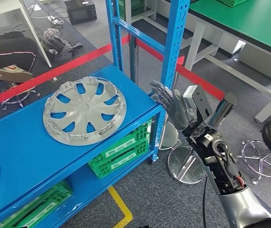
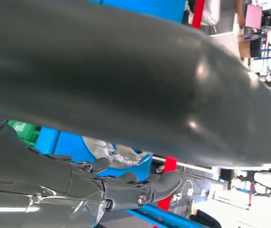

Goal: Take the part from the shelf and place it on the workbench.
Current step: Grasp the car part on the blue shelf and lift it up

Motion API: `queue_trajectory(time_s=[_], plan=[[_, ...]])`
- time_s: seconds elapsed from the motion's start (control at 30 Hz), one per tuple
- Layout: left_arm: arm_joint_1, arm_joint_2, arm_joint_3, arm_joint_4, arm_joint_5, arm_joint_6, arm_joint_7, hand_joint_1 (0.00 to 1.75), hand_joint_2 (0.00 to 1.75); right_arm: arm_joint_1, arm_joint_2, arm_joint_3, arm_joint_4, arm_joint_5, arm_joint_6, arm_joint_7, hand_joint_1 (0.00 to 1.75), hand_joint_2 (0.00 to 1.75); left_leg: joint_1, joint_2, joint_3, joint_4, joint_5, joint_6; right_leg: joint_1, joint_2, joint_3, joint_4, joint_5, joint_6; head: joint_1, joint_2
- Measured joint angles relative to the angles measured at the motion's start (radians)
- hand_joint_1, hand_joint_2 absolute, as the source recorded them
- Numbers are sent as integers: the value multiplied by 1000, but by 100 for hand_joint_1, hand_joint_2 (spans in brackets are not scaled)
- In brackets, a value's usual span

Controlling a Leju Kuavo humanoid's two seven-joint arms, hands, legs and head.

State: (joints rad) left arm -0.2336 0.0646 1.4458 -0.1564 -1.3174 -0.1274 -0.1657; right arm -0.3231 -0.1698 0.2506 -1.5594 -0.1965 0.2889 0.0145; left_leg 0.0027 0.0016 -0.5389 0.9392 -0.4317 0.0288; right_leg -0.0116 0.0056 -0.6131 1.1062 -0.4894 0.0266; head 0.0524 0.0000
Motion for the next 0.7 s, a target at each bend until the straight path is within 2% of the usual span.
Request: queue_trajectory(time_s=[0.03, 0.07, 0.1, 0.2, 0.23, 0.27, 0.3, 0.37, 0.4, 0.43, 0.47, 0.53, 0.57, 0.6, 0.7], plan=[[0, 0, 0, 0, 0, 0, 0, 0, 0, -1, 0, 0, 0, 0, 0, 0, 0, 0, -2, -1, 6, 2, -7, -5, 1, -2, 30, -70, 30, -2, 3, 0], [-1, -1, 0, 0, 0, 0, 0, 0, 0, -2, 0, 0, 0, 0, 1, 0, 0, 0, -3, -2, 10, 4, -12, -10, 1, -2, 52, -117, 46, -6, 5, 0], [-1, -1, 0, 0, 0, 0, 0, 0, 0, -2, 0, 0, 0, 0, 1, 0, 0, 0, -5, -3, 10, 4, -15, -14, 3, -1, 63, -139, 48, -11, 4, 0], [-2, 0, 0, 0, 0, 0, 0, 0, 0, -3, 0, 0, -1, 0, 1, 0, 0, 0, -5, -3, 11, 8, -23, -28, 3, 3, 73, -146, 42, -29, -4, 0], [-3, 0, 0, 0, 0, 0, 0, 0, 0, -3, 0, 0, -1, 0, 1, 0, 0, 0, -4, -2, 4, 26, -33, -34, 2, 3, 78, -149, 40, -34, -7, 0], [-3, 0, 0, 0, 0, 0, -1, 0, 0, -4, 0, 0, -2, 0, 1, 0, 0, 0, -2, -3, -15, 67, -53, -40, 0, 3, 83, -152, 39, -39, -12, 0], [-4, 0, 0, 0, 0, 0, -1, 0, 0, -4, 0, 0, -2, 0, 1, 0, 0, 0, -1, -3, -50, 131, -79, -45, -1, 3, 86, -153, 36, -43, -17, 0], [-3, 0, 0, 0, 0, 0, -1, 0, 0, -4, 0, 0, -1, 0, 2, 0, 0, 0, 0, -3, -144, 282, -127, -50, 0, 3, 90, -154, 30, -48, -28, 0], [-2, 0, 0, 0, 0, 0, -1, 0, 0, -3, 0, 1, -1, 0, 2, 1, 0, 0, 0, -3, -179, 326, -130, -50, 0, 4, 94, -154, 27, -49, -31, 0], [0, -1, 0, 0, -1, 0, -1, 0, 0, -3, 0, 1, -1, 0, 2, 1, 0, 0, 1, -3, -193, 327, -110, -48, 0, 5, 99, -154, 23, -48, -32, 0], [0, -1, 0, 0, -1, 1, -1, 0, 0, -2, 0, 2, -1, 0, 2, 2, 0, 0, 1, -3, -183, 284, -70, -45, 0, 6, 106, -154, 18, -47, -33, 0], [0, 1, 0, 0, -2, 3, 0, 0, 0, -3, 0, 2, -1, -1, 1, 3, 0, 0, -1, -3, -122, 129, 20, -37, 1, 8, 120, -154, 6, -43, -35, 0], [-2, 2, 0, 0, -3, 5, 0, 0, 0, -4, 0, 2, 0, -1, -1, 3, 0, 0, -3, -4, -95, 66, 46, -33, 3, 10, 124, -154, 1, -39, -36, 0], [-2, 3, 0, 0, -5, 7, 0, 0, 0, -4, 0, 2, 0, -1, -3, 3, 0, 0, -3, -5, -79, 27, 57, -32, 6, 11, 126, -153, -4, -37, -37, 0], [-5, 5, 0, 0, -11, 11, 3, 0, 0, -6, -1, 3, 4, 0, -12, 4, 0, 0, -3, -6, -73, 11, 55, -38, 9, 12, 127, -154, -10, -41, -33, 0]])
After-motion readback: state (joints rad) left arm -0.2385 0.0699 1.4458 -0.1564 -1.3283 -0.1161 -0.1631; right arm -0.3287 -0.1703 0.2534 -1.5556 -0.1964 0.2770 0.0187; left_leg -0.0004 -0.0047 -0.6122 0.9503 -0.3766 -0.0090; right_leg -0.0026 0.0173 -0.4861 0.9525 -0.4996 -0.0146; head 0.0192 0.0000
